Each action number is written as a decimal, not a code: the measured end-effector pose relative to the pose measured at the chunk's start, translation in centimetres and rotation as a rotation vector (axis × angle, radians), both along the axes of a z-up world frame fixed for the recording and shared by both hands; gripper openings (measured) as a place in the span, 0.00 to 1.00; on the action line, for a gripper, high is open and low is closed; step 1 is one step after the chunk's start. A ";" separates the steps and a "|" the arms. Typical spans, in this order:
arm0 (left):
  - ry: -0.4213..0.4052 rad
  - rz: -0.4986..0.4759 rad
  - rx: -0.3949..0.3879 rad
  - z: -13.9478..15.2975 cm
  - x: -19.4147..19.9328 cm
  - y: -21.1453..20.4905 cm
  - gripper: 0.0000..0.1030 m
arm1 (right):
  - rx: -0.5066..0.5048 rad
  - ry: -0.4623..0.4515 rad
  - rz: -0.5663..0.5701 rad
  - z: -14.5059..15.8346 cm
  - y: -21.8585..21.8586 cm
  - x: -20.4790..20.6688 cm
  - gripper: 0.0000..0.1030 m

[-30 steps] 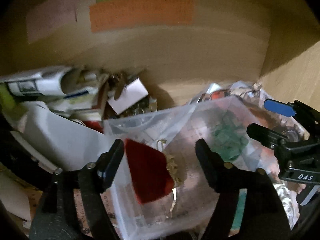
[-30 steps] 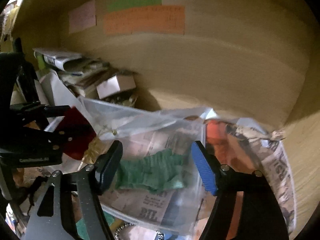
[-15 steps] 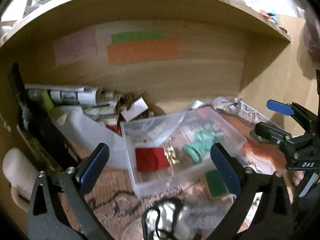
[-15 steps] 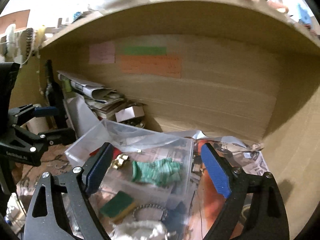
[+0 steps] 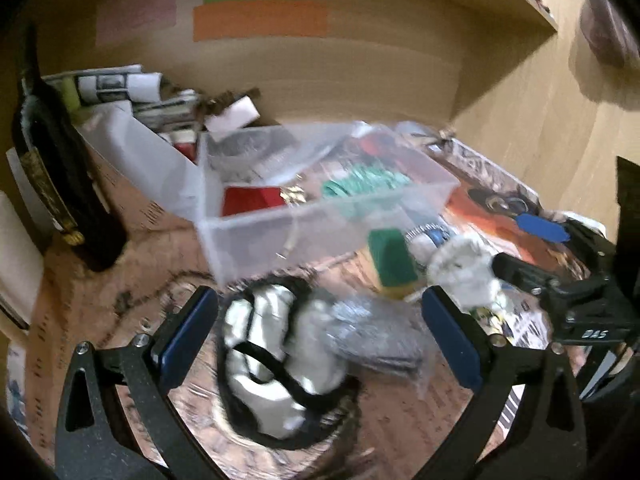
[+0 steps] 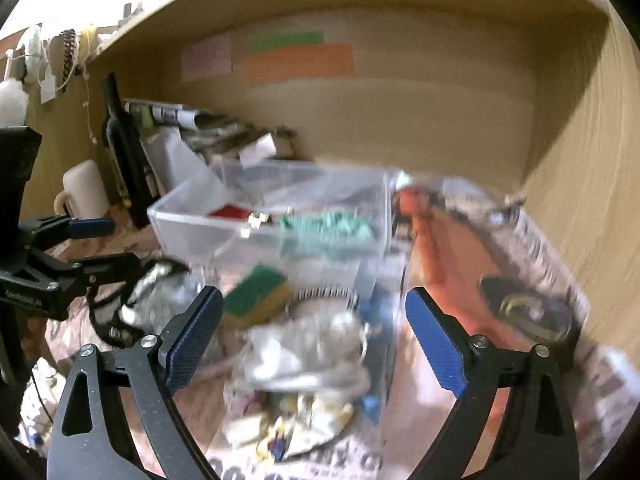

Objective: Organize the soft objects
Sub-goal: 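Grasp the bagged grey knit item with the left tool while the right grasps the white cloth, then drop the grey bagged item into the box while the right tool drops the white cloth in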

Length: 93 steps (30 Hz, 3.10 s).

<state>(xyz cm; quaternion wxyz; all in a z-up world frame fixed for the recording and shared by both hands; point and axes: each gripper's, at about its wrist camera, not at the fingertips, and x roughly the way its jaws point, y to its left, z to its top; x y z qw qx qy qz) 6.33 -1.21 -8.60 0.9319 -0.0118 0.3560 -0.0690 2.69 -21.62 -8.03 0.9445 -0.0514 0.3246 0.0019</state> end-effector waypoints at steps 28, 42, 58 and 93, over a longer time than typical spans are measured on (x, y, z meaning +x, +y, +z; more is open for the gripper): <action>0.091 -0.053 -0.019 -4.5 0.4 -2.5 0.48 | 0.116 0.039 0.002 -1.7 -1.5 -0.6 0.30; -0.083 -0.038 -0.066 2.4 -0.6 -1.5 0.45 | 0.118 -0.110 0.011 3.0 -1.2 -1.6 0.30; -0.113 0.067 -0.049 5.8 5.5 2.7 0.45 | 0.078 -0.174 0.085 5.9 0.9 3.9 0.31; 0.039 0.072 0.055 1.7 13.3 2.7 0.71 | -0.048 0.054 0.048 0.7 0.5 12.4 0.56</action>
